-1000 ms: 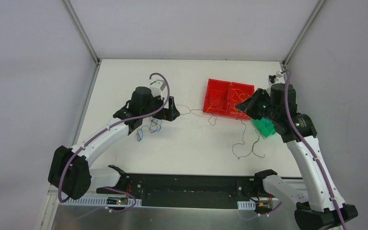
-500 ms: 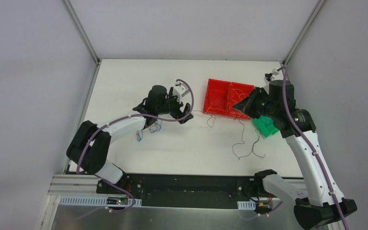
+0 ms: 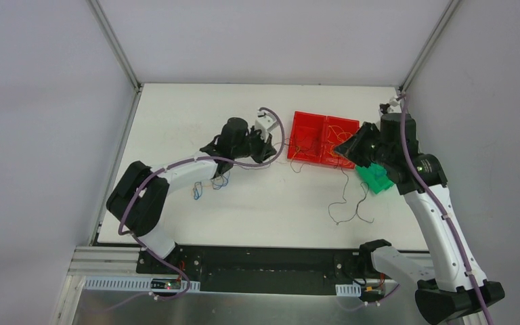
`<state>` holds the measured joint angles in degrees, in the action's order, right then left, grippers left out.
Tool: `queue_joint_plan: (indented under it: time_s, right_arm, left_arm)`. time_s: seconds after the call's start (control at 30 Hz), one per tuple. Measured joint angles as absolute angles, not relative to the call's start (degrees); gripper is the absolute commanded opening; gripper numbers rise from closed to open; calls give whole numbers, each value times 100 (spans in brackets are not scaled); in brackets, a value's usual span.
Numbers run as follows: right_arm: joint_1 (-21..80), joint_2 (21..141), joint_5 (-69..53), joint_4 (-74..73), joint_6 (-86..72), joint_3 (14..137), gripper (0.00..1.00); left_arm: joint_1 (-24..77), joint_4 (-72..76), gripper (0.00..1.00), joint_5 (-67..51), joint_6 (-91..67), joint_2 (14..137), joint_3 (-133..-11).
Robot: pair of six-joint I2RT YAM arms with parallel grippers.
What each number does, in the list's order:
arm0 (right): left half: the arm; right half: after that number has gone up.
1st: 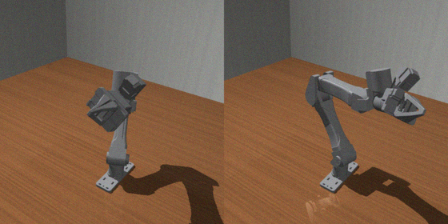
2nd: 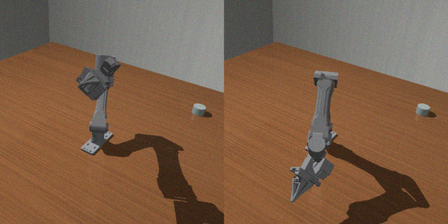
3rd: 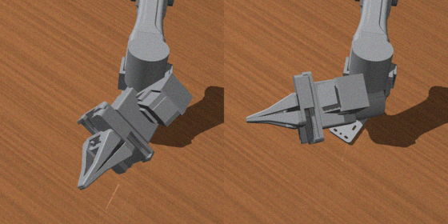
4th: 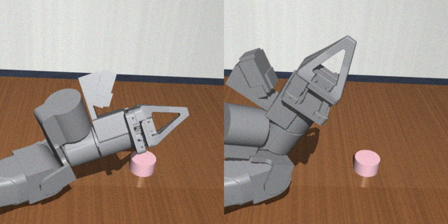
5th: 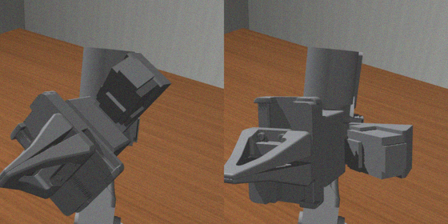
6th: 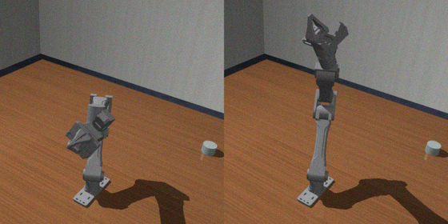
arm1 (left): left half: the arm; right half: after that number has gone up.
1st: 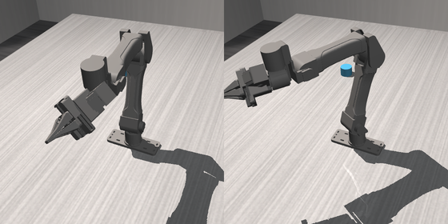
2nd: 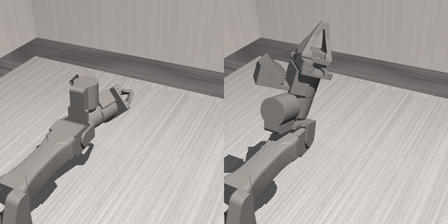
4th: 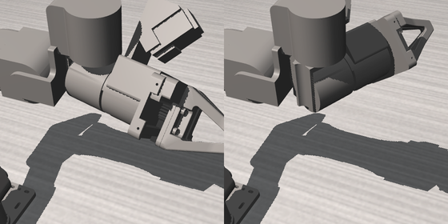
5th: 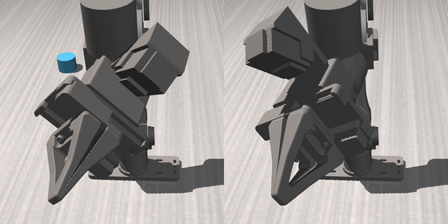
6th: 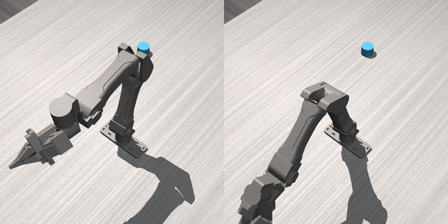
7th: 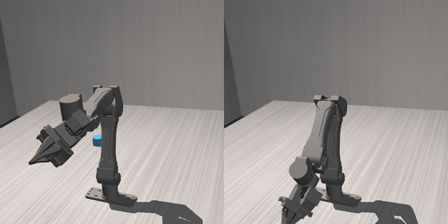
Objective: Untangle the cables
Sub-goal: Untie the cable.
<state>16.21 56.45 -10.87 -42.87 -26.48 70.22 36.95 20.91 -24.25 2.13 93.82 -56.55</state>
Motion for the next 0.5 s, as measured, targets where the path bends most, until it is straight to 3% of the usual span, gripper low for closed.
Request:
queue_joint_plan:
  time_s: [0.33,0.5]
  right_arm:
    - [1387,4921,884,-4748,-3118,6573,0]
    - [1337,4663,1107,-4779,-3194,6425,0]
  left_arm:
    - [2047,1796,0,-919,-1973,7507,-4176]
    - [1455,1026,0,-150,-2611,7017,-4077]
